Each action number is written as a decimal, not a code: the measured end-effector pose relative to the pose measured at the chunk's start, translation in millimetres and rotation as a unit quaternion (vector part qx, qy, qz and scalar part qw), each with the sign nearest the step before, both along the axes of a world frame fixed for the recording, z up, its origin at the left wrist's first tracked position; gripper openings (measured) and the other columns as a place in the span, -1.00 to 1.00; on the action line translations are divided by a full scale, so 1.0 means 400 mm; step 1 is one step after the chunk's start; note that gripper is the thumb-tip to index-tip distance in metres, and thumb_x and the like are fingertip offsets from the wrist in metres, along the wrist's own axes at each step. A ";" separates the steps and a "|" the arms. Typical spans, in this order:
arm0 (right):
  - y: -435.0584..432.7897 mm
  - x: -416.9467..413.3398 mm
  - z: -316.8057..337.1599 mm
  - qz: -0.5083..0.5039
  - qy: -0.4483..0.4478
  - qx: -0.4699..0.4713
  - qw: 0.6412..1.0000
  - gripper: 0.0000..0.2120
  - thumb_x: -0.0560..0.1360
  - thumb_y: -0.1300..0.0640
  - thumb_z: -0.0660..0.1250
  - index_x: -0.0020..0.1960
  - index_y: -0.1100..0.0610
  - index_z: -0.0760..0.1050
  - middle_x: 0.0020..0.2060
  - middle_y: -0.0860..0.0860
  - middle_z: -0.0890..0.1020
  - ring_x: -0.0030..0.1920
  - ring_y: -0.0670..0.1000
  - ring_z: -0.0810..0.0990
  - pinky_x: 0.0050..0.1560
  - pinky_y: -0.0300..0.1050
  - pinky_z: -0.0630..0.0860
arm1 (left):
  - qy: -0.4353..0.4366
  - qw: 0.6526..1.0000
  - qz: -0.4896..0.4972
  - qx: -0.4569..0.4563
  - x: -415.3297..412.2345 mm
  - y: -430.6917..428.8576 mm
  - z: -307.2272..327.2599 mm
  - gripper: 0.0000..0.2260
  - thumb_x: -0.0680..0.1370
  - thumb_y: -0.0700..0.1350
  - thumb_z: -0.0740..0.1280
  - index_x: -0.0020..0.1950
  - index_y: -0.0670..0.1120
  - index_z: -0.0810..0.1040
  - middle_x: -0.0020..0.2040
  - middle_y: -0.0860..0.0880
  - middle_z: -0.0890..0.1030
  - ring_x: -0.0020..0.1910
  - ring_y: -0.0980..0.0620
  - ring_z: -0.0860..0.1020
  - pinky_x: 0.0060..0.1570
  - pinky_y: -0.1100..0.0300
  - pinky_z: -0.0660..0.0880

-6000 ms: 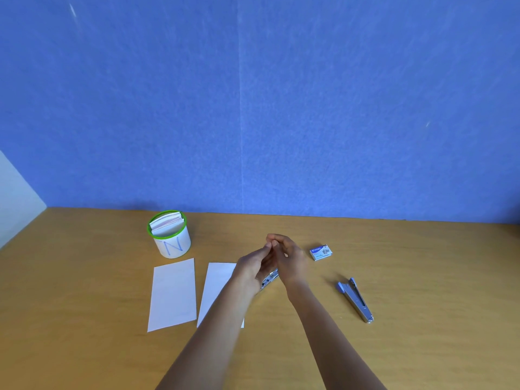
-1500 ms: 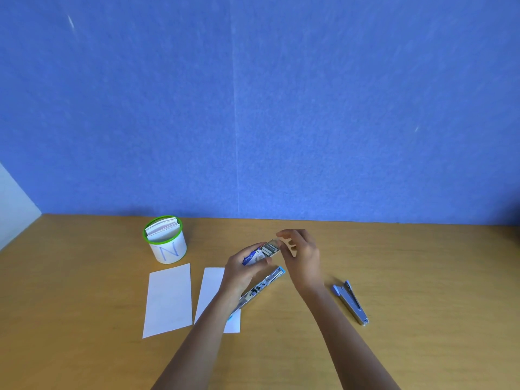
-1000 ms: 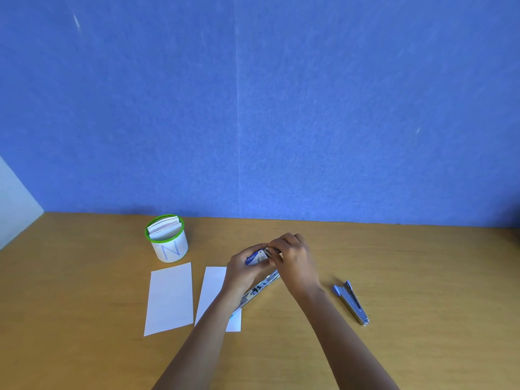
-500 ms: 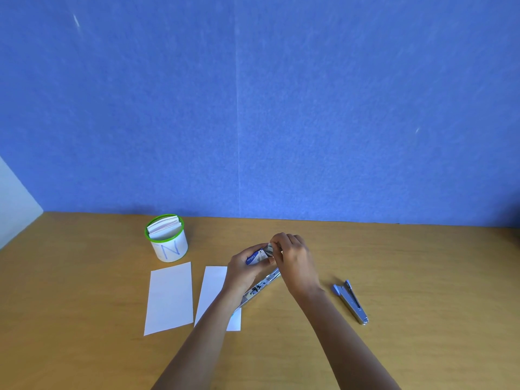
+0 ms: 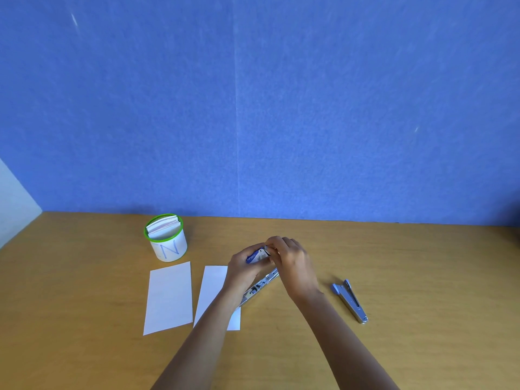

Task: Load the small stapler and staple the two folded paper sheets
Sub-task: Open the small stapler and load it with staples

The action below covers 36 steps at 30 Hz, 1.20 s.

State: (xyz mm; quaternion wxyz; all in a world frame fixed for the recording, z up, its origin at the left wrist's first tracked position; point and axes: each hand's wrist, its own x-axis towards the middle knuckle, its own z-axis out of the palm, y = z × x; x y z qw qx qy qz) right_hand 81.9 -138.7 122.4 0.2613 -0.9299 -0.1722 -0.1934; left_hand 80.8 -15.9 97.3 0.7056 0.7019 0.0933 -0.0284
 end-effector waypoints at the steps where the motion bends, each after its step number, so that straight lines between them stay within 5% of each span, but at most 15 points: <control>1: 0.000 -0.001 -0.001 0.001 0.001 0.002 1.000 -0.86 0.56 0.25 0.21 0.00 0.19 0.55 -0.15 0.07 0.64 -0.12 0.10 0.54 -0.21 0.01 0.50 | 0.001 1.000 0.002 -0.001 0.000 0.000 0.000 -0.79 0.35 -0.09 0.49 -0.11 0.20 0.66 -0.27 0.19 0.66 -0.36 0.31 0.55 -0.39 0.44 0.42; 13: -0.008 0.003 -0.003 -0.007 -0.056 0.022 0.998 -0.91 0.43 0.34 0.35 -0.12 0.19 0.55 -0.19 0.06 0.64 -0.38 0.13 0.59 -0.50 -0.09 0.48 | -0.002 1.000 -0.005 -0.012 0.005 0.001 -0.009 -0.78 0.37 -0.11 0.51 -0.05 0.15 0.67 -0.26 0.15 0.66 -0.34 0.27 0.55 -0.38 0.38 0.42; 19: -0.009 0.011 -0.019 0.002 -0.025 0.121 0.992 -0.89 0.48 0.32 0.33 -0.05 0.19 0.59 -0.10 0.03 0.64 -0.20 0.04 0.62 -0.24 -0.07 0.56 | -0.003 1.000 -0.007 -0.019 0.006 0.002 -0.011 -0.76 0.39 -0.13 0.50 0.00 0.13 0.66 -0.28 0.18 0.64 -0.37 0.28 0.52 -0.39 0.39 0.41; 21: -0.012 0.016 -0.014 -0.018 0.000 0.215 0.976 -0.83 0.49 0.34 0.31 0.02 0.16 0.60 -0.07 -0.03 0.64 -0.17 -0.12 0.62 -0.14 -0.30 0.53 | -0.002 1.000 -0.007 -0.015 0.005 0.004 -0.012 -0.74 0.39 -0.10 0.50 0.05 0.11 0.65 -0.30 0.19 0.62 -0.40 0.28 0.49 -0.39 0.39 0.39; 23: -0.015 0.026 -0.001 -0.091 0.053 0.339 0.935 -0.79 0.53 0.30 0.27 0.05 0.08 0.59 -0.07 -0.13 0.63 -0.16 -0.28 0.59 -0.12 -0.49 0.44 | 0.002 1.000 -0.006 -0.014 0.004 0.007 -0.015 -0.72 0.38 -0.07 0.51 0.07 0.11 0.65 -0.34 0.20 0.60 -0.43 0.27 0.46 -0.40 0.36 0.37; 24: -0.018 0.036 0.006 -0.122 0.104 0.429 0.889 -0.78 0.55 0.29 0.22 0.04 0.06 0.58 -0.07 -0.13 0.63 -0.15 -0.28 0.57 -0.09 -0.46 0.44 | 0.004 1.000 -0.006 -0.013 0.004 0.009 -0.016 -0.71 0.38 -0.06 0.52 0.07 0.11 0.64 -0.35 0.21 0.59 -0.44 0.26 0.45 -0.40 0.34 0.37; 27: -0.032 0.061 0.024 -0.126 0.264 0.677 0.676 -0.81 0.59 0.27 0.12 0.03 0.19 0.52 -0.17 0.02 0.55 -0.20 -0.09 0.50 -0.10 -0.27 0.48 | 0.004 1.000 -0.011 -0.009 0.001 0.012 -0.018 -0.69 0.38 -0.06 0.51 0.10 0.11 0.64 -0.35 0.22 0.59 -0.43 0.28 0.47 -0.40 0.36 0.38; 28: -0.038 0.062 0.026 -0.127 0.294 0.678 0.662 -0.83 0.60 0.25 0.14 0.04 0.22 0.51 -0.21 0.02 0.50 -0.24 -0.07 0.46 -0.13 -0.26 0.47 | 0.002 1.000 -0.013 -0.008 0.001 0.012 -0.017 -0.69 0.38 -0.06 0.51 0.11 0.10 0.63 -0.35 0.22 0.59 -0.43 0.28 0.47 -0.41 0.37 0.37; 32: -0.038 0.043 -0.002 -0.108 0.373 0.542 0.745 -0.83 0.57 0.14 0.26 0.06 0.20 0.56 -0.19 -0.02 0.53 -0.23 -0.08 0.41 -0.15 -0.27 0.40 | -0.003 1.000 -0.021 -0.008 0.000 0.008 -0.015 -0.67 0.38 -0.06 0.51 0.13 0.09 0.63 -0.36 0.22 0.59 -0.44 0.28 0.47 -0.40 0.40 0.37; 36: -0.021 0.032 -0.021 -0.082 0.370 0.533 0.757 -0.91 0.53 0.17 0.34 -0.02 0.15 0.60 -0.25 -0.03 0.56 -0.30 -0.11 0.42 -0.20 -0.26 0.40 | -0.007 0.999 -0.029 -0.015 -0.002 0.004 -0.015 -0.65 0.39 -0.11 0.50 0.17 0.04 0.61 -0.42 0.22 0.56 -0.47 0.28 0.47 -0.45 0.43 0.36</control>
